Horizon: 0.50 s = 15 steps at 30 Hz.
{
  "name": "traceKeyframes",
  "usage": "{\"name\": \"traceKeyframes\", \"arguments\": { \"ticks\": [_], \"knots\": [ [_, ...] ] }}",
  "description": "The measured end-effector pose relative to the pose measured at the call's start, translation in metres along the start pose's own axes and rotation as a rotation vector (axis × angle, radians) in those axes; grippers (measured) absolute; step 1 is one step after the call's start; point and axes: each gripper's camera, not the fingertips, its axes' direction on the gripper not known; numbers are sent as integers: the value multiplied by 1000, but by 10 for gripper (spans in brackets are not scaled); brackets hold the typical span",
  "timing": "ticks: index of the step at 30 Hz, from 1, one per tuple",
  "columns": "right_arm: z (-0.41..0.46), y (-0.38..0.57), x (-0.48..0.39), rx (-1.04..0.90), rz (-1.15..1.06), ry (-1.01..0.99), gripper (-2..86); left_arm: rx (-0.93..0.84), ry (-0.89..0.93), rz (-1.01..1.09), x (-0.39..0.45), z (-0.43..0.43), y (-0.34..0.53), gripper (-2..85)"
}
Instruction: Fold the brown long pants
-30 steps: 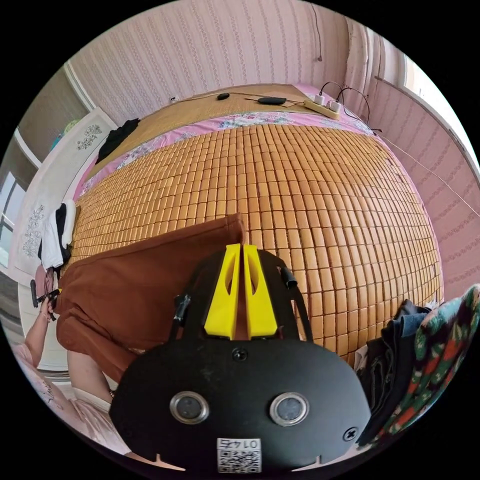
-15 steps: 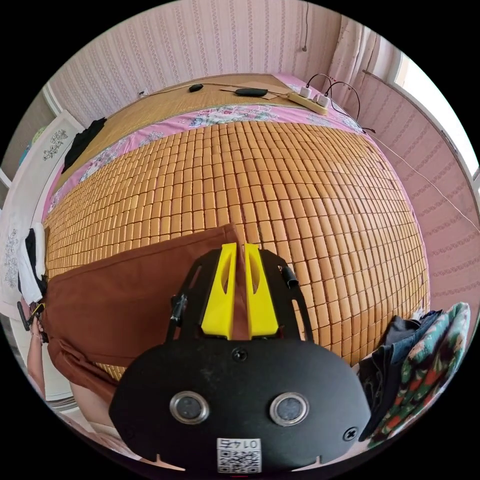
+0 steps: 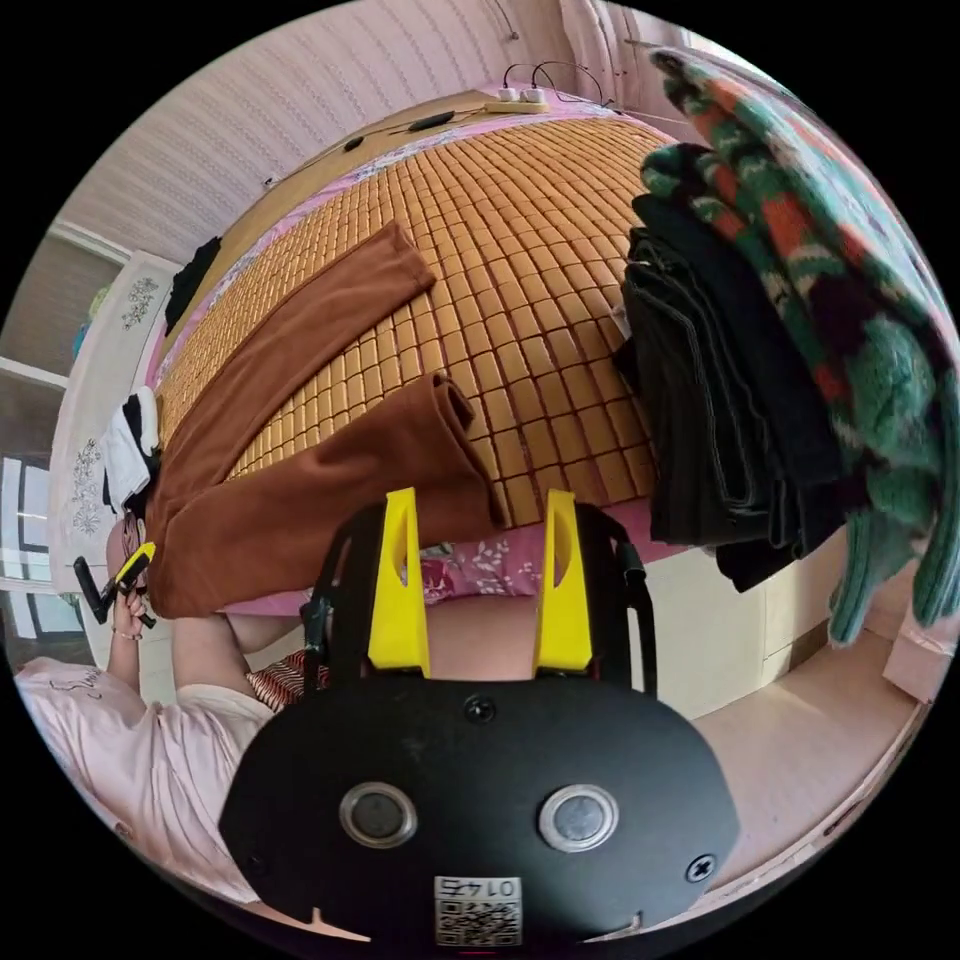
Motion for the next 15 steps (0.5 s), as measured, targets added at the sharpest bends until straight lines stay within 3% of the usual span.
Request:
{"name": "traceKeyframes", "arguments": {
  "ticks": [5,9,12,15],
  "knots": [
    [13,-5,14,13,5,-121,38,-39,196,73,68,58,-20,47],
    [-52,-9,-6,212,-160,-303,24,9,160,165,91,43,-36,46],
    [-96,20,-8,280,-231,-274,21,41,206,175,97,27,-44,45],
    [-68,49,28,117,-109,-158,23,22,245,197,106,24,-48,46]
  ]
}}
